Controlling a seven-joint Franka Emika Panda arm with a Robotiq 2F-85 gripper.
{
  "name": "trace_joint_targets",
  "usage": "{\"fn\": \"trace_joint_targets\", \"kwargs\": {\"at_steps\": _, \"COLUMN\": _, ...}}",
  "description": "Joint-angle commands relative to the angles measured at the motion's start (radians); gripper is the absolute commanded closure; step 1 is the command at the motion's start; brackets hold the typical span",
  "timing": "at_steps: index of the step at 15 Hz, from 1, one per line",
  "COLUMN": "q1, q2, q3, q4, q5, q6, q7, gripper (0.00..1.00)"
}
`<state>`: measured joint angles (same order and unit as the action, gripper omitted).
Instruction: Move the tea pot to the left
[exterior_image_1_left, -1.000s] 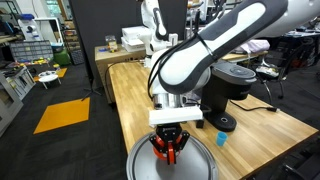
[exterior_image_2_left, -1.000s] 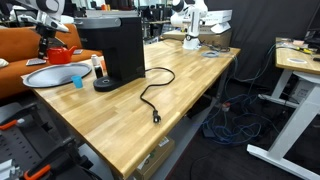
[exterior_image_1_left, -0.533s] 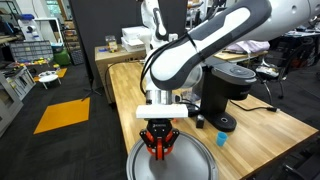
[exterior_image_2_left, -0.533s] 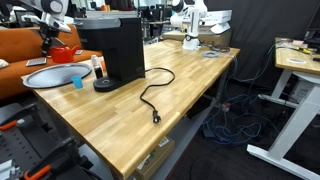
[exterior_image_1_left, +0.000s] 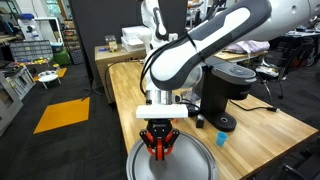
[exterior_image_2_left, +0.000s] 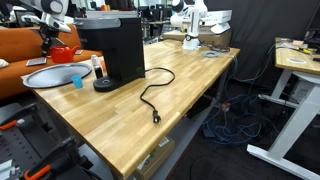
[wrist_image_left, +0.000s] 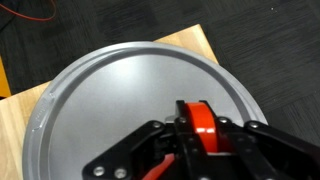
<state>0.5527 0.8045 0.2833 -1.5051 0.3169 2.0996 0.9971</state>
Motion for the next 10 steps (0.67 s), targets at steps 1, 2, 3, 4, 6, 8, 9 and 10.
{"fn": "trace_joint_targets", "kwargs": {"at_steps": 1, "q1": 0.009, "q2": 0.009, "q3": -0.008, "q4": 0.027, "q5": 0.013, "q6": 0.011, "q7": 0.028, "gripper": 0.96}}
{"fn": "trace_joint_targets", "kwargs": {"at_steps": 2, "q1": 0.004, "q2": 0.011, "q3": -0.003, "q4": 0.031, "q5": 0.028, "q6": 0.024, "q7": 0.039, "gripper": 0.96}}
{"fn": "trace_joint_targets", "kwargs": {"at_steps": 3, "q1": -0.001, "q2": 0.012, "q3": 0.003, "q4": 0.033, "q5": 0.045, "q6": 0.044, "q7": 0.051, "gripper": 0.96}}
{"fn": "trace_joint_targets", "kwargs": {"at_steps": 4, "q1": -0.006, "q2": 0.015, "q3": 0.01, "q4": 0.035, "q5": 0.066, "q6": 0.068, "q7": 0.06, "gripper": 0.96}}
{"fn": "trace_joint_targets", "kwargs": {"at_steps": 6, "q1": -0.013, "q2": 0.017, "q3": 0.018, "q4": 0.032, "q5": 0.107, "q6": 0.105, "q7": 0.083, "gripper": 0.96}}
{"fn": "trace_joint_targets", "kwargs": {"at_steps": 8, "q1": -0.011, "q2": 0.018, "q3": 0.016, "q4": 0.024, "q5": 0.13, "q6": 0.128, "q7": 0.103, "gripper": 0.96}}
{"fn": "trace_joint_targets", "kwargs": {"at_steps": 9, "q1": -0.012, "q2": 0.021, "q3": 0.016, "q4": 0.02, "q5": 0.137, "q6": 0.135, "q7": 0.115, "gripper": 0.96}}
{"fn": "trace_joint_targets", "kwargs": {"at_steps": 10, "q1": -0.012, "q2": 0.024, "q3": 0.015, "q4": 0.018, "q5": 0.142, "q6": 0.139, "q7": 0.125, "gripper": 0.96}}
